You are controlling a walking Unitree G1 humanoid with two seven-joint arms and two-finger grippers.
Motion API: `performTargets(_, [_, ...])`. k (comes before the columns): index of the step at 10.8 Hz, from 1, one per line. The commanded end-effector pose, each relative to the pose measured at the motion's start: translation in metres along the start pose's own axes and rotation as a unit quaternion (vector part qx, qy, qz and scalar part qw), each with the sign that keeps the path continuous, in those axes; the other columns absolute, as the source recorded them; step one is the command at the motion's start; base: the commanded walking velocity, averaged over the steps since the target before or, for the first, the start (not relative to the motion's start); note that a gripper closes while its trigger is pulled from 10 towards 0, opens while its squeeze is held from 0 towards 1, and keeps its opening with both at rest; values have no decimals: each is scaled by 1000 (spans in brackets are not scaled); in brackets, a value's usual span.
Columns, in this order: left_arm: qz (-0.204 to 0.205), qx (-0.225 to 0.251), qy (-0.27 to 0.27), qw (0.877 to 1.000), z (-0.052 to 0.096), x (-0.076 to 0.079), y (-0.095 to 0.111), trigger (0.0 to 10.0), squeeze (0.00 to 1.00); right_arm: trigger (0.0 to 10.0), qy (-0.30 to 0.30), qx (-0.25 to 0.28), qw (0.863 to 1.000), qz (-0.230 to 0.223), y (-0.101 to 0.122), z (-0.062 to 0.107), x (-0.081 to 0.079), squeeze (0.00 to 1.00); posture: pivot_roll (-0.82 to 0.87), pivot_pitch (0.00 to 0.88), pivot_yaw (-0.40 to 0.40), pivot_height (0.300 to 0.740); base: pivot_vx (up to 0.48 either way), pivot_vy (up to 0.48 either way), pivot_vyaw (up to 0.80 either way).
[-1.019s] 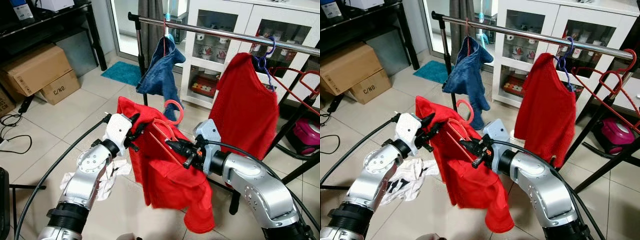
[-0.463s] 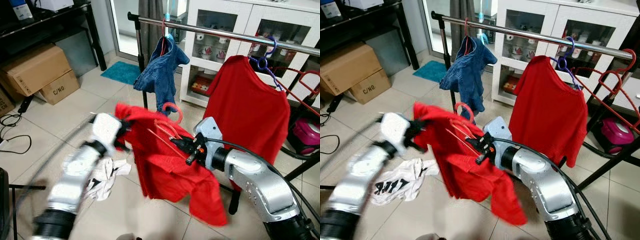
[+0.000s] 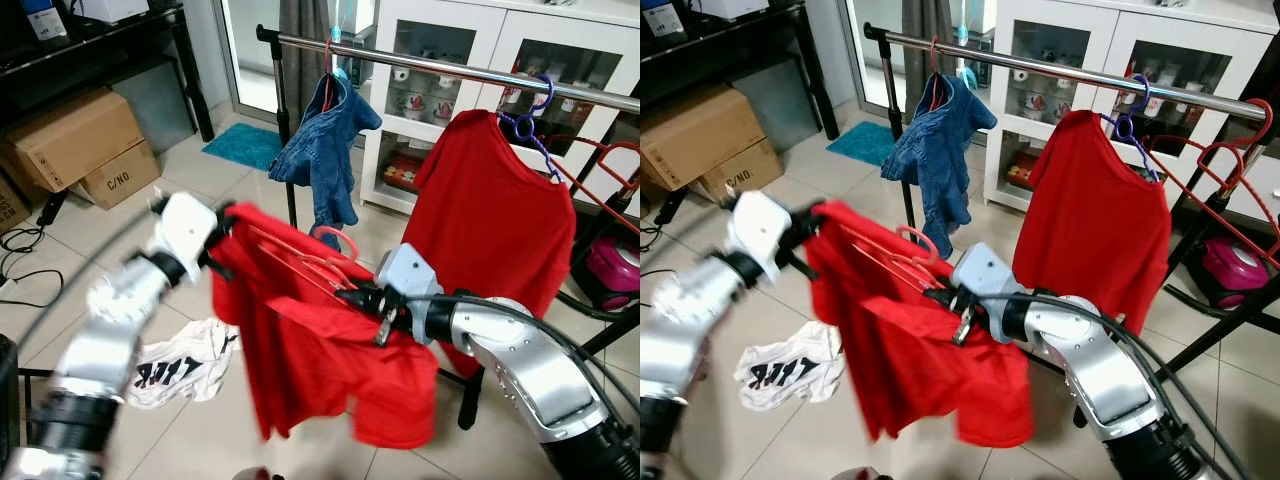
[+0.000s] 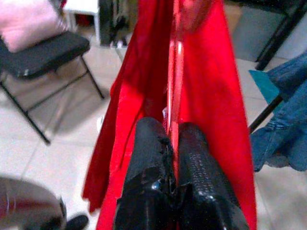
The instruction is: Hang hanger
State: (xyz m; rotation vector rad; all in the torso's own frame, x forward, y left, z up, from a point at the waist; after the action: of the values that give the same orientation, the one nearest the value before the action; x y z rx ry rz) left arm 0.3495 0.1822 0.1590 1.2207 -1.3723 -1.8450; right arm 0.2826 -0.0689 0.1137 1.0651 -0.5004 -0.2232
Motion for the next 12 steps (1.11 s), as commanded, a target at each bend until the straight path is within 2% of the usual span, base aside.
performTargets(1, [-31,-9,60,998,14,-43,14,0,0,0,10,-74,997,-3,-36,10,0,0,-57,0,31,740,0,0,0])
performTargets(2, [-52,-42,57,996,24,-56,12,0,0,0,11,-92,996,-3,-47,16,4,0,-57,0,30,740,0,0,0])
performTargets(4, [-92,-121,38,988,50,-71,1,0,0,0,-7,-126,992,-20,-69,32,16,0,-56,0,28,740,0,0,0])
performTargets(5, [-100,-132,35,986,55,-74,2,0,0,0,-23,-142,989,-31,-78,40,23,0,-55,0,28,740,0,0,0])
performTargets(6, [-101,-116,21,988,51,-68,9,0,0,0,-68,-147,984,-79,-84,44,37,0,-55,0,27,740,0,0,0])
performTargets(7, [-85,-93,-14,992,41,-49,18,0,0,0,-99,-125,980,-121,-78,41,46,0,-56,0,29,740,0,0,0])
performTargets(8, [-80,-82,-27,993,32,-36,21,0,0,0,-109,-93,979,-148,-66,36,49,0,-57,0,29,740,0,0,0])
performTargets(9, [-70,-67,-36,995,17,-18,24,0,0,0,-90,-43,984,-144,-40,25,45,0,-59,0,32,740,0,0,0])
performTargets(10, [-86,-68,-43,993,4,-5,20,0,0,0,-64,-41,989,-123,-27,18,36,0,-61,0,33,740,0,0,0])
performTargets(11, [-110,-76,-45,990,-6,1,17,0,0,0,-62,-103,990,-69,-34,17,35,0,-62,0,35,740,0,0,0])
performTargets(12, [-124,-81,-47,988,-10,3,16,0,0,0,-61,-147,987,-37,-41,20,36,0,-63,0,36,740,0,0,0])
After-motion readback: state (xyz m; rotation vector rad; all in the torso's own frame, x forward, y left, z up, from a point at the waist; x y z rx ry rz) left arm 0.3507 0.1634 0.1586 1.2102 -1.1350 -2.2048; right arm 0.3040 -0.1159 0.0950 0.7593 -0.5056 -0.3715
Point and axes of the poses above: a point about 5 cm out from each wrist's last joint towards the gripper, its own z axis pointing back from the gripper into the wrist, its own y axis along the axis of the wrist's last joint, x = y × z, the point moved 5 cm from there along -z, pointing out of the wrist towards the gripper, and after that the axes turned 6 degrees about z, right-handed, at the moved point
